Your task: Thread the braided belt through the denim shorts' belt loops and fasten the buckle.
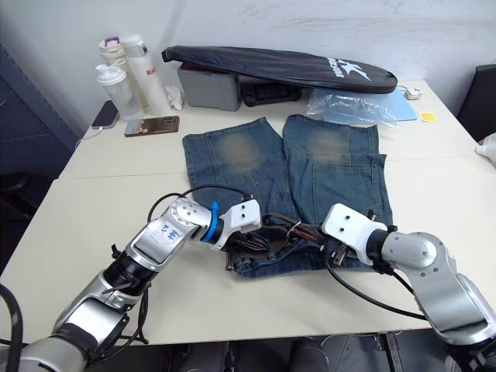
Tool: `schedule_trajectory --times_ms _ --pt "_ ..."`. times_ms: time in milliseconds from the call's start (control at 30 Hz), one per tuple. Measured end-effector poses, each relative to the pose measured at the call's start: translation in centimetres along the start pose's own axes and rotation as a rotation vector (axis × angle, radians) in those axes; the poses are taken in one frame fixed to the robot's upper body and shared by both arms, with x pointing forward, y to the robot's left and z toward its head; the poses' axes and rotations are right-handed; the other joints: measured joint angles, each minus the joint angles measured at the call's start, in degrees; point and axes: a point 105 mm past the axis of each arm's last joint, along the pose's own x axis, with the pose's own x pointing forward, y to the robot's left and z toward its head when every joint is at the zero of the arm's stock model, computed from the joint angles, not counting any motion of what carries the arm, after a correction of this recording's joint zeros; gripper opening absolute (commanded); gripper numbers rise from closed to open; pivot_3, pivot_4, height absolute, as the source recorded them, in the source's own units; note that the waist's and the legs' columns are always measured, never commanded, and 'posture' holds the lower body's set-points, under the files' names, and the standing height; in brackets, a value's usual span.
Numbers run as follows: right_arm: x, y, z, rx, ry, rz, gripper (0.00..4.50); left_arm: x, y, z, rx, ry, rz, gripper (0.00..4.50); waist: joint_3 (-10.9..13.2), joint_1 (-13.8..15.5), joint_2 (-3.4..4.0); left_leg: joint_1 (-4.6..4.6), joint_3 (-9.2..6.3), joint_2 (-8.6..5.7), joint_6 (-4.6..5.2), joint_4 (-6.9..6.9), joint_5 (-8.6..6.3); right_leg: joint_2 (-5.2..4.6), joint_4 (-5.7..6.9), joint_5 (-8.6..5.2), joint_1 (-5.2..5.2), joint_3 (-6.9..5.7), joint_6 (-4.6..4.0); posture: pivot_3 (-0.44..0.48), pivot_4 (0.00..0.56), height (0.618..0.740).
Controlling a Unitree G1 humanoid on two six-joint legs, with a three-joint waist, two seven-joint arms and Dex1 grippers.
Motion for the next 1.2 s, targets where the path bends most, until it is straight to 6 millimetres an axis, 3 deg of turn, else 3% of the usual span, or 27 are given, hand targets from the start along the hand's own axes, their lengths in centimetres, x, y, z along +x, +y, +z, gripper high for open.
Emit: schedule_trajectory --times_ms 133,367,600,1033,1200 --pt "-1.2 0.2 -1.4 -0.042 0.025 -0.025 0.00 -0.1 -0.2 -0.2 -0.003 0.002 0.004 0.05 0.0 0.4 -0.03 0.02 0.01 0.01 0.00 0.00 0.00 0.01 -0.20 0.00 0.01 0.00 0.00 0.000 0.150 0.645" --pt "-3.6 -1.8 -4.8 -0.036 0.081 -0.142 0.00 -0.9 -0.1 -1.0 -0.006 0.030 0.012 0.05 -0.1 0.5 -0.04 0.11 0.15 0.07 0.00 -0.01 0.00 0.06 -0.16 -0.01 0.02 0.12 -0.01 0.000 0.150 0.645" --pt "-4.1 -0.8 -6.6 -0.039 0.103 -0.120 0.00 -1.8 0.3 -1.6 -0.014 0.061 0.023 0.05 -0.2 0.4 -0.03 0.12 0.17 0.09 -0.01 0.02 -0.01 0.08 -0.15 -0.02 0.01 0.14 -0.04 0.000 0.150 0.645" --pt "-6.6 -1.2 -8.9 -0.164 0.112 -0.164 0.00 -5.0 0.8 -4.0 -0.020 0.172 0.042 0.05 -0.2 0.8 -0.01 0.12 0.27 0.10 -0.04 0.08 -0.06 0.07 -0.12 -0.04 -0.02 0.26 -0.06 0.000 0.150 0.645" --pt "-7.2 -1.8 -8.8 -0.221 0.104 -0.187 0.00 -5.0 0.7 -4.1 -0.005 0.176 0.030 0.05 -0.2 1.2 0.00 0.04 0.27 0.17 -0.04 0.55 -0.28 0.10 0.05 -0.12 -0.01 0.33 -0.08 0.000 0.150 0.645"
